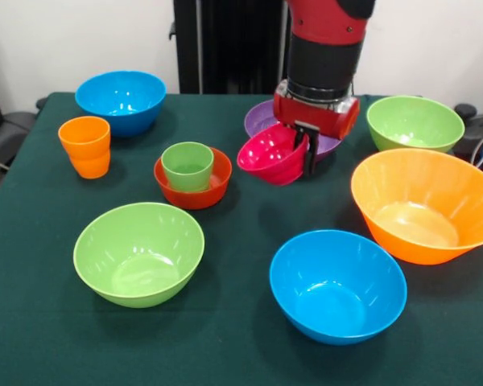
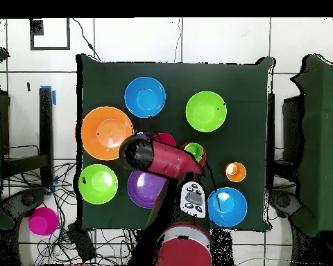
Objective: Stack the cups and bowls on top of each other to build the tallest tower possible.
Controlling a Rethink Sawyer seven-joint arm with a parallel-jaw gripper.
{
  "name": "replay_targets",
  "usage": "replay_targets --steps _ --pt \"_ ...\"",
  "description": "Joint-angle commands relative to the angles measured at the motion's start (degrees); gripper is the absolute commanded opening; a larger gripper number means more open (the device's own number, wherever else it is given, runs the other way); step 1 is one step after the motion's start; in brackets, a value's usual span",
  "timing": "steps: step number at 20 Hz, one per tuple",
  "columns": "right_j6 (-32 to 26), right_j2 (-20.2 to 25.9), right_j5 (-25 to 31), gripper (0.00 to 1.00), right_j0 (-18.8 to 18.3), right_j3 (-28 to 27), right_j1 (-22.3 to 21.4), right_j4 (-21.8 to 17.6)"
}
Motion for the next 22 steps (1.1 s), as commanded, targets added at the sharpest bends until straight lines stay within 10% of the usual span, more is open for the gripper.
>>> replay_targets --steps 1,22 --pt "6.3 6.7 3.1 0.0 -2.4 4.2 -3.0 0.4" --pt "7.9 -11.2 37.7 0.0 7.2 -8.1 -10.0 -6.6"
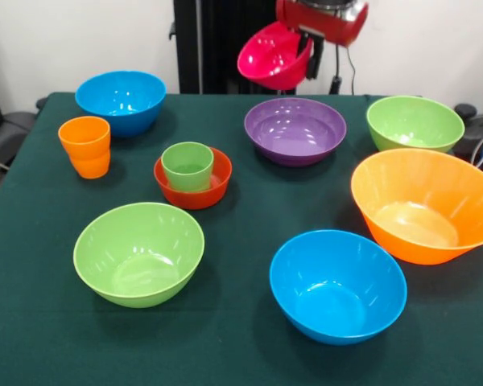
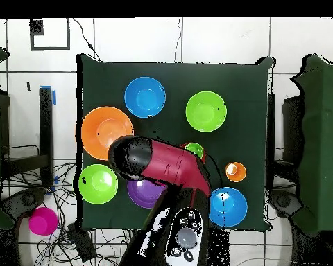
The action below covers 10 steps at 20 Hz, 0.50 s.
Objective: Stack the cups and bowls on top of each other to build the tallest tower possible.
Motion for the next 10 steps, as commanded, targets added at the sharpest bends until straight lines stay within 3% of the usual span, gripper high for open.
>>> replay_targets --steps 1,10 --pt "7.5 -2.1 8.4 0.0 1.1 -5.8 -0.3 -5.4" --pt "1.2 -6.2 7.5 0.0 -1.4 -10.5 3.9 -14.0"
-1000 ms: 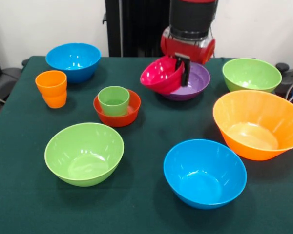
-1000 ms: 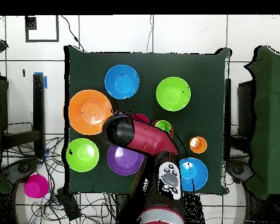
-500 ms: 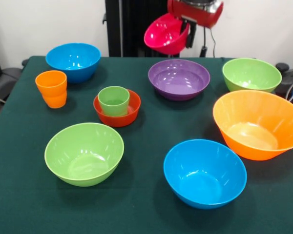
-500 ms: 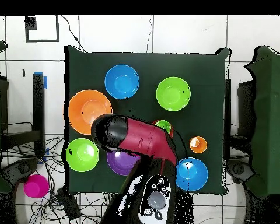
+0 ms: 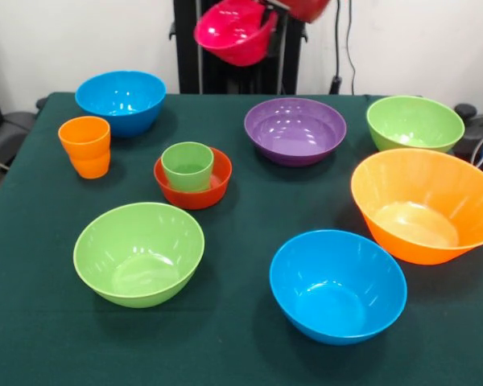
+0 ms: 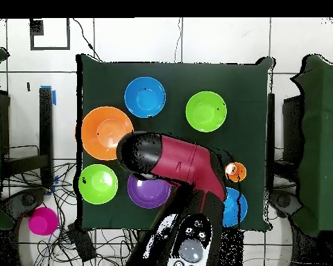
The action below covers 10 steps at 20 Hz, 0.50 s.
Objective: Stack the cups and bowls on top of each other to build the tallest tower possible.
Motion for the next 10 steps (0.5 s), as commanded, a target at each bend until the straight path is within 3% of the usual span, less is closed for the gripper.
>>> replay_targets --steps 1,5,10 --pt "1.0 -1.0 3.2 0.0 -1.8 -6.0 4.8 -9.0" --pt "2.5 -2.9 1.8 0.0 -2.1 -8.7 7.6 -12.1" --pt "8.5 -4.5 -5.9 0.0 -2.9 -10.0 12.9 -13.0"
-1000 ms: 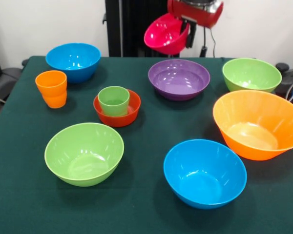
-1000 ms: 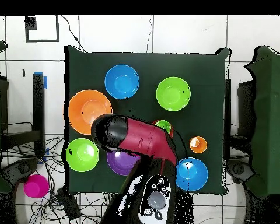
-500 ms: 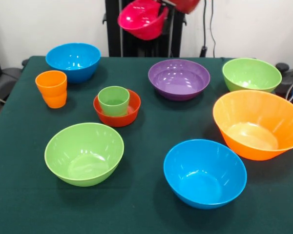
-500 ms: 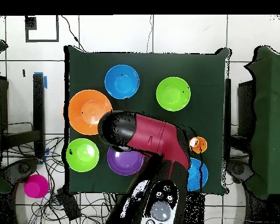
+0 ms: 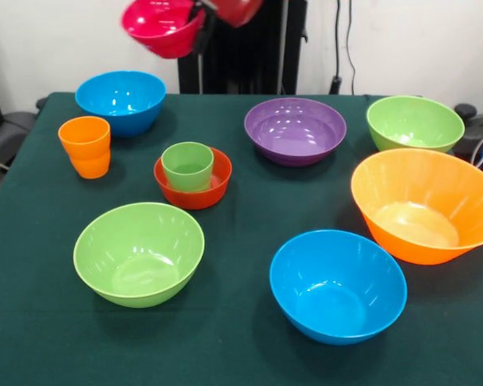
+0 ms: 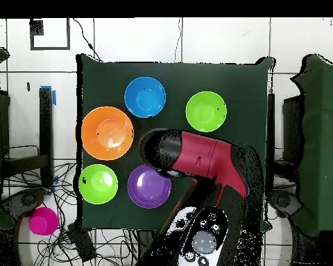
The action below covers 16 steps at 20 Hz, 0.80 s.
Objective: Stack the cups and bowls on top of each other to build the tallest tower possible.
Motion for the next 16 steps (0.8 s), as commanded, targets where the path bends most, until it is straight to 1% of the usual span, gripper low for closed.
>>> replay_targets --steps 1,4,10,14,16 --pt "10.5 -0.2 -6.2 0.0 -1.1 -4.4 10.0 -5.1" --pt "13.6 0.6 -8.2 0.0 -1.6 -2.2 12.1 -1.7" --pt "17.2 3.7 -16.7 0.0 -2.3 2.9 14.0 4.1" --pt "20.0 4.7 -20.4 0.0 -0.8 5.9 14.1 8.2" --pt "20.7 5.1 -20.8 0.0 -0.2 6.9 14.2 9.8"
